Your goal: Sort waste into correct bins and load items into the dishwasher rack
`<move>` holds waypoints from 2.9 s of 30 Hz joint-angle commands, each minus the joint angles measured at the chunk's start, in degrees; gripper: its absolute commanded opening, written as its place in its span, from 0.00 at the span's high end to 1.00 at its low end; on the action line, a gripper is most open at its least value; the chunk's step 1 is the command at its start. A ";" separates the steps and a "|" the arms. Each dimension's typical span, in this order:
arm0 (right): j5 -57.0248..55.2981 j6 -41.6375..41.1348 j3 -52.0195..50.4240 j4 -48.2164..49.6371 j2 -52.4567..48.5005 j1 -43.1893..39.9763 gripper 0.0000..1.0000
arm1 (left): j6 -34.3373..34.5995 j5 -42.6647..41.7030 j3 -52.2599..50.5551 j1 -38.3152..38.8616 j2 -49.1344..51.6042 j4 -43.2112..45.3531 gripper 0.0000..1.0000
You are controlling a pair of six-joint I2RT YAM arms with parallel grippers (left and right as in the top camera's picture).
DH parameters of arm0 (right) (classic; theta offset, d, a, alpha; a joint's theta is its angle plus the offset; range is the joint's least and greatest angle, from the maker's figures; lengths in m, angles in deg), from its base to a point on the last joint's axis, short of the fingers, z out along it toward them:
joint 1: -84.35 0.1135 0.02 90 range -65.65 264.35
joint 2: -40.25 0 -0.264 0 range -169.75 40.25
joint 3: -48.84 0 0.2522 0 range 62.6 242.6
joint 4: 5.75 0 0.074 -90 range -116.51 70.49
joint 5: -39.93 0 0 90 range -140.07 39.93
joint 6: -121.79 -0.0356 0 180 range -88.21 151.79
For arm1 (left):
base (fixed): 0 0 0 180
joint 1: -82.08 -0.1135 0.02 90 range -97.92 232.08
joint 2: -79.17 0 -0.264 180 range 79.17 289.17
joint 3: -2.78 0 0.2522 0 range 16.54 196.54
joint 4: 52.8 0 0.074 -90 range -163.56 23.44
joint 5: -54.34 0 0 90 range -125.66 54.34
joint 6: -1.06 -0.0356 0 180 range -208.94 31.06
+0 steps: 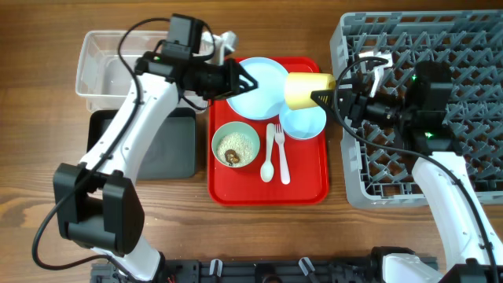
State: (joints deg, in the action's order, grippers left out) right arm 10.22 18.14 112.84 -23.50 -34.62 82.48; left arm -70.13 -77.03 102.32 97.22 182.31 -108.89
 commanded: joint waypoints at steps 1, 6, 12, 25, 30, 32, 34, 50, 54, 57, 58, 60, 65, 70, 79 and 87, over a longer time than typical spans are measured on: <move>-12.55 2.82 3.96 -7.21 3.34 0.20 0.91 | -2.16 8.85 0.00 -1.16 -1.51 -0.55 0.72; -34.71 6.82 17.35 -34.03 6.67 -1.16 0.96 | -2.12 16.76 -0.02 -1.16 -2.21 -0.59 0.72; -55.49 6.84 27.10 -50.66 6.78 -12.13 0.96 | -2.12 21.11 0.00 -1.16 -2.21 0.70 0.71; -66.12 -0.09 27.12 -51.78 -4.68 -38.97 0.96 | -2.10 21.09 0.00 -1.11 -2.21 1.14 0.71; -66.77 -1.55 27.12 -48.76 -11.41 -41.46 0.96 | -2.12 21.09 -0.02 -1.11 -2.21 0.52 0.71; -66.77 -1.51 27.12 -47.95 -13.94 -41.57 0.95 | -2.12 21.09 -0.02 -1.11 -2.21 0.52 0.71; -66.82 -1.51 27.12 -47.15 -16.15 -41.62 0.96 | -2.12 21.11 -0.02 -1.11 -2.21 0.52 0.71; -67.19 -1.51 29.09 -42.56 -17.88 -42.14 0.96 | -2.12 21.09 -0.02 -1.11 -2.21 0.28 0.70; -68.11 -1.53 28.87 -42.95 -17.59 -42.14 0.96 | -2.12 21.11 -0.02 -1.11 -2.21 -0.46 0.69; -68.50 -1.55 26.82 -42.07 -18.03 -42.14 0.96 | -2.12 21.11 -0.02 -1.11 -2.21 -0.42 0.69; -68.50 -1.53 26.38 -41.88 -18.34 -42.14 0.96 | -2.12 21.11 -0.02 -1.11 -2.21 -0.39 0.69; -68.46 -1.55 26.08 -41.62 -18.80 -42.14 0.85 | -2.10 21.11 -0.02 -1.11 -2.21 -0.44 0.69; -68.39 -1.55 26.08 -41.70 -18.80 -42.14 0.65 | -2.12 21.11 -0.02 -1.11 -2.21 -0.42 0.66; -66.23 -1.55 26.08 -41.92 -18.80 -42.14 0.29 | -2.10 21.09 -0.02 -1.11 -2.21 -0.44 0.56; -45.81 0.83 28.57 -42.12 -15.13 -41.59 0.22 | -2.12 21.11 -0.02 -1.11 -2.21 -0.87 0.51; -28.79 9.14 30.12 -45.16 -3.98 -17.18 0.22 | -2.08 26.29 -0.02 -1.11 -2.19 -3.85 0.42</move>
State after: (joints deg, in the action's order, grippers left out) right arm -21.73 24.02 142.17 -67.14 -39.17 57.12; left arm -71.53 -53.03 102.32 96.15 181.61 -112.45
